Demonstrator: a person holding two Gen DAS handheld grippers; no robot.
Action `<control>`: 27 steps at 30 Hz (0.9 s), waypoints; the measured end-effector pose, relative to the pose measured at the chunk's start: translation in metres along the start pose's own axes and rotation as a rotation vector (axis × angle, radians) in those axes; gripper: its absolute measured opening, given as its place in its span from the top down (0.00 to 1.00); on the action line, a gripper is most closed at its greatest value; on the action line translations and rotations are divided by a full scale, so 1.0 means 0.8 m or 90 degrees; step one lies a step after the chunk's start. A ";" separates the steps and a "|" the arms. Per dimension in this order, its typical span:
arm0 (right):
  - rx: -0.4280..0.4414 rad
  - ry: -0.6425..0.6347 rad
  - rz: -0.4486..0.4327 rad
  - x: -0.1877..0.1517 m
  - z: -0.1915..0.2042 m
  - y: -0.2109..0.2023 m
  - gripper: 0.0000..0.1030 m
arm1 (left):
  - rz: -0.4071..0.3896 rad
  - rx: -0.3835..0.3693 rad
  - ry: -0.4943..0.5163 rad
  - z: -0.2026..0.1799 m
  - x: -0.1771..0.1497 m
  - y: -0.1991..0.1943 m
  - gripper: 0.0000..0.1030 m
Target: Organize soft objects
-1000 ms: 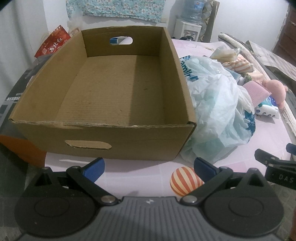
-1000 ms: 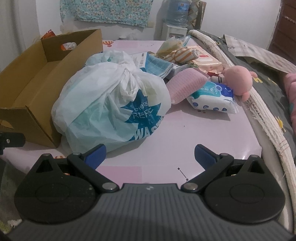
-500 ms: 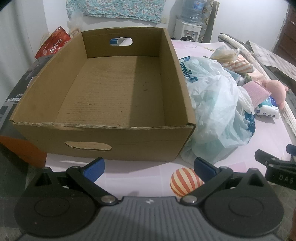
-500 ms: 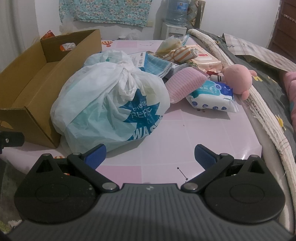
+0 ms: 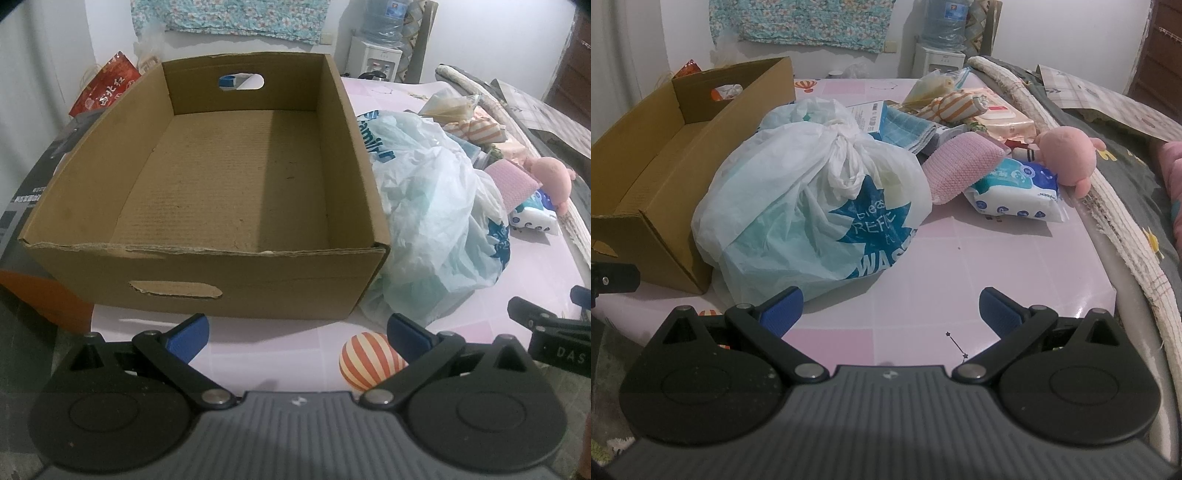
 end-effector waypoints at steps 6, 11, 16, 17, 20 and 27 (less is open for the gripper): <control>0.000 0.000 -0.001 0.002 0.001 0.000 0.01 | 0.000 0.000 0.002 -0.001 0.000 0.000 0.00; 0.002 0.001 0.000 0.002 0.001 -0.001 0.01 | 0.001 0.000 0.004 -0.003 0.000 0.000 0.00; 0.003 0.001 -0.001 0.002 0.000 -0.001 0.01 | 0.003 0.001 0.006 -0.004 0.001 0.000 0.00; 0.005 0.002 -0.001 0.003 0.000 -0.002 0.01 | 0.003 0.001 0.006 -0.004 0.001 0.000 0.00; 0.010 0.003 -0.003 0.003 0.001 -0.002 0.01 | 0.005 0.002 0.007 -0.005 0.000 0.000 0.00; 0.023 0.020 -0.010 0.000 -0.008 -0.002 0.01 | -0.001 0.000 0.026 -0.013 0.000 -0.007 0.01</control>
Point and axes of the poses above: each gripper's, at about its wrist camera, not at the fingertips, and y roughly the way its jaws point, z to its left, x to its top, the point moved 5 cm from there along y, roughly the way its jaws point, and after that the axes turned 4 degrees about -x, right-handed, at the moved point
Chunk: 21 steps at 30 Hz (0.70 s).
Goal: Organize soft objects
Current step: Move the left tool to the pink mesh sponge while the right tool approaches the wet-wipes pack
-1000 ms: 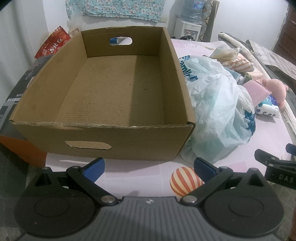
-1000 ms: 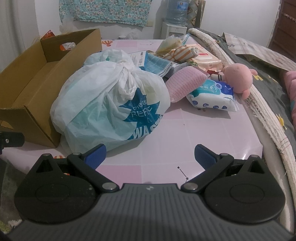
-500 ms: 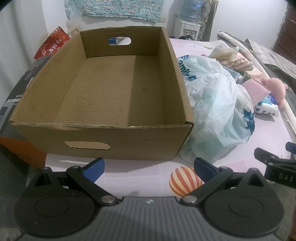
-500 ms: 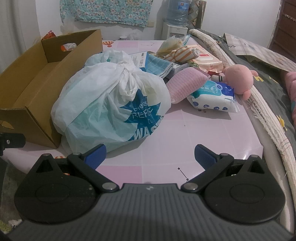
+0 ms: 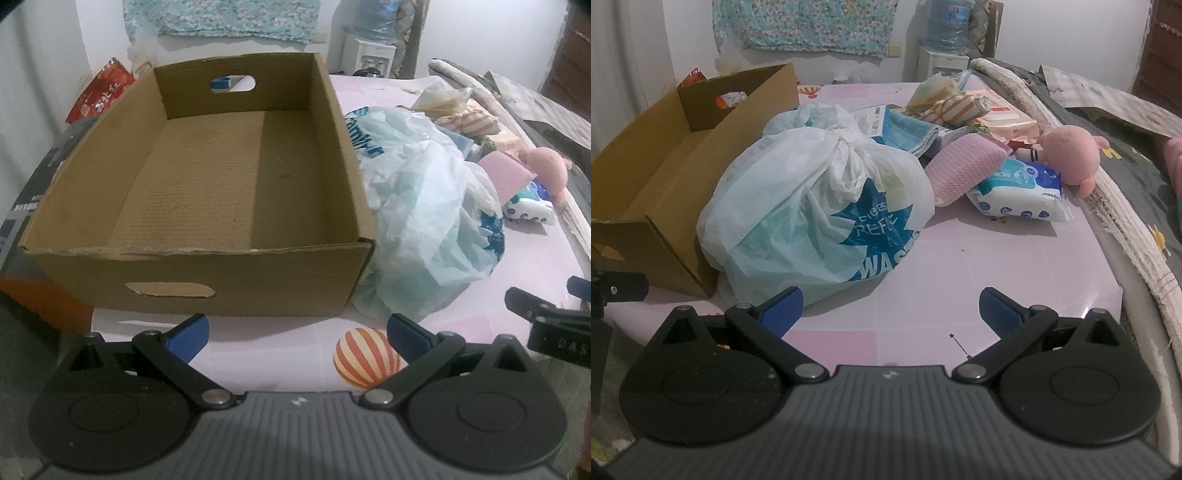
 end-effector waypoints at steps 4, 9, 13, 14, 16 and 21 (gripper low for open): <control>0.007 0.024 -0.023 -0.003 -0.017 -0.003 0.01 | -0.042 -0.031 0.050 -0.018 0.011 -0.027 0.01; -0.006 0.058 -0.082 -0.001 -0.053 -0.006 0.01 | -0.113 -0.059 0.140 -0.054 0.047 -0.061 0.01; -0.012 0.100 -0.127 0.004 -0.096 -0.003 0.01 | -0.156 -0.086 0.186 -0.090 0.088 -0.070 0.01; -0.012 0.117 -0.136 0.006 -0.109 -0.002 0.01 | -0.168 -0.099 0.201 -0.101 0.099 -0.072 0.01; -0.008 0.150 -0.150 0.009 -0.135 0.002 0.01 | -0.176 -0.121 0.226 -0.127 0.120 -0.069 0.01; 0.023 0.257 -0.167 0.014 -0.197 0.019 0.01 | -0.161 -0.163 0.281 -0.195 0.152 -0.037 0.11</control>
Point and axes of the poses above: each gripper's, at about its wrist camera, not at the fingertips, and y roughly the way its jaws point, z to its left, x to its top, the point moved 5 cm from there along y, roughly the way its jaws point, and after that the axes turned 4 degrees about -x, right-handed, at the moved point
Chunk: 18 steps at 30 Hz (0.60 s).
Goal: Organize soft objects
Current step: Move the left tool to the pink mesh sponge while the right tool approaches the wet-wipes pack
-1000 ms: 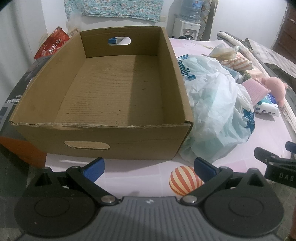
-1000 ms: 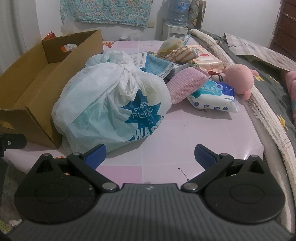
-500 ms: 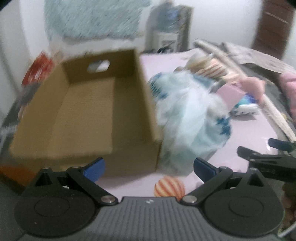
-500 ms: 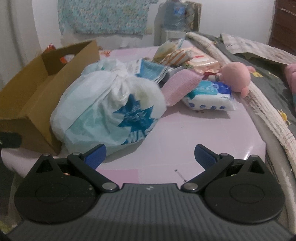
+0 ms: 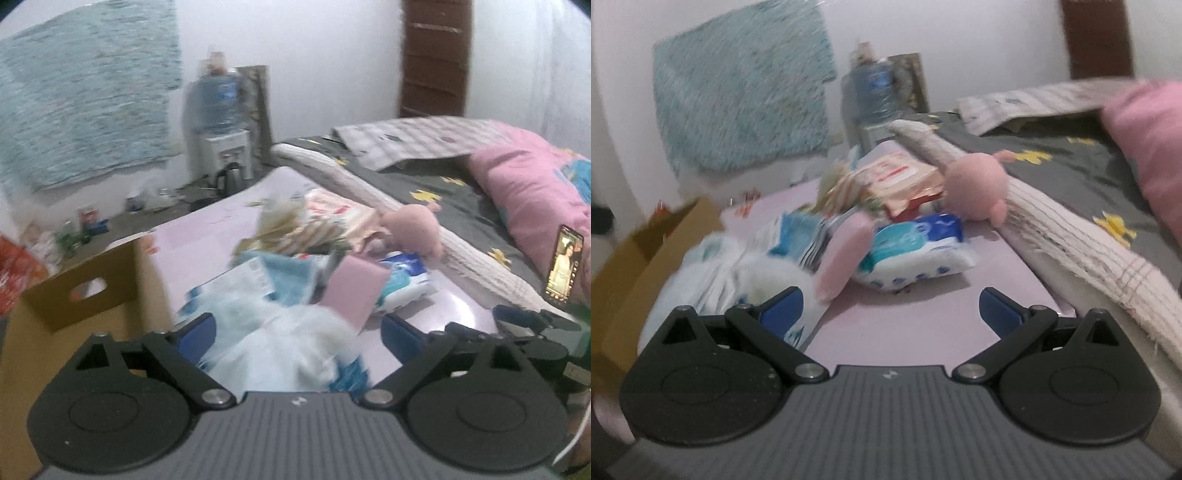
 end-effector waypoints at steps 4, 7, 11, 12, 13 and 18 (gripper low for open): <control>0.036 0.069 -0.001 0.009 -0.033 0.019 0.01 | 0.018 -0.031 0.059 -0.042 0.015 0.055 0.21; 0.051 0.113 0.003 0.012 -0.049 0.036 0.03 | 0.042 -0.040 0.100 -0.067 0.016 0.097 0.32; 0.077 0.172 0.017 0.008 -0.068 0.058 0.10 | 0.077 -0.055 0.140 -0.093 0.015 0.144 0.43; 0.082 0.183 0.023 0.007 -0.071 0.065 0.13 | 0.086 -0.056 0.148 -0.098 0.014 0.153 0.45; 0.085 0.192 0.030 0.005 -0.073 0.071 0.15 | 0.095 -0.056 0.155 -0.102 0.013 0.164 0.46; 0.102 0.224 0.064 -0.005 -0.079 0.100 0.23 | 0.144 -0.051 0.175 -0.110 0.008 0.210 0.47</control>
Point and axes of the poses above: each gripper's, at about its wrist camera, not at the fingertips, and y roughly the way its jaws point, z to its left, x to its top, the point moved 5 cm from there along y, roughly the way its jaws point, and after that the axes turned 4 degrees about -x, right-handed, at the moved point
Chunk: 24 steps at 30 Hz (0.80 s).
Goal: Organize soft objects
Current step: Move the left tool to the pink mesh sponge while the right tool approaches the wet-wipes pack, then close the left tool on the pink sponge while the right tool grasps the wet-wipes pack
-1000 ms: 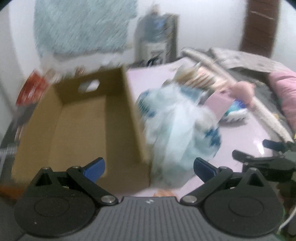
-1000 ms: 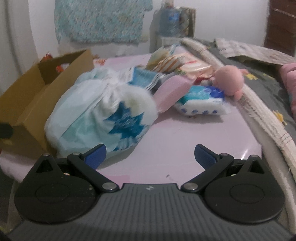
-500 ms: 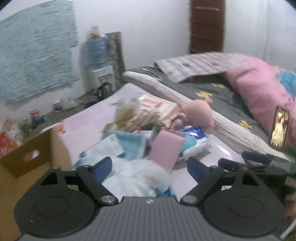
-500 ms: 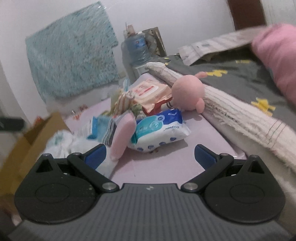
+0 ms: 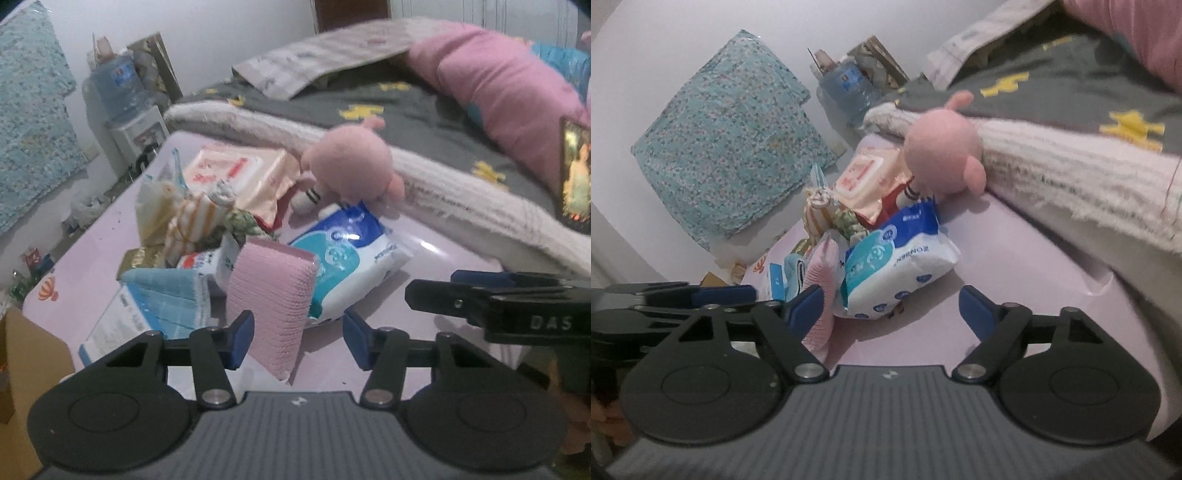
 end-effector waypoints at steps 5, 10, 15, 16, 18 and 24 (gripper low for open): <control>0.002 0.011 0.013 -0.003 -0.005 0.015 0.24 | 0.035 0.012 -0.001 0.004 0.005 0.035 0.47; 0.010 0.028 0.019 -0.003 -0.009 0.024 0.24 | 0.045 0.028 -0.015 0.012 0.008 0.050 0.66; 0.057 0.106 0.034 0.000 -0.018 0.033 0.23 | 0.029 0.020 -0.062 0.028 0.009 0.041 0.72; 0.063 0.126 0.038 0.001 -0.020 0.036 0.22 | 0.023 0.019 -0.071 0.031 0.010 0.039 0.73; 0.067 0.166 0.049 0.002 -0.023 0.049 0.22 | 0.018 0.012 -0.090 0.037 0.010 0.035 0.74; 0.045 0.235 0.042 0.014 -0.018 0.084 0.20 | 0.006 -0.004 -0.134 0.048 0.008 0.026 0.76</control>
Point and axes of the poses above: each gripper's, at about its wrist camera, not at the fingertips, and y roughly the way its jaws point, z to its left, x to its top, the point moved 5 cm from there along y, roughly the way its jaws point, and after that the axes turned 4 degrees about -x, right-handed, at the moved point
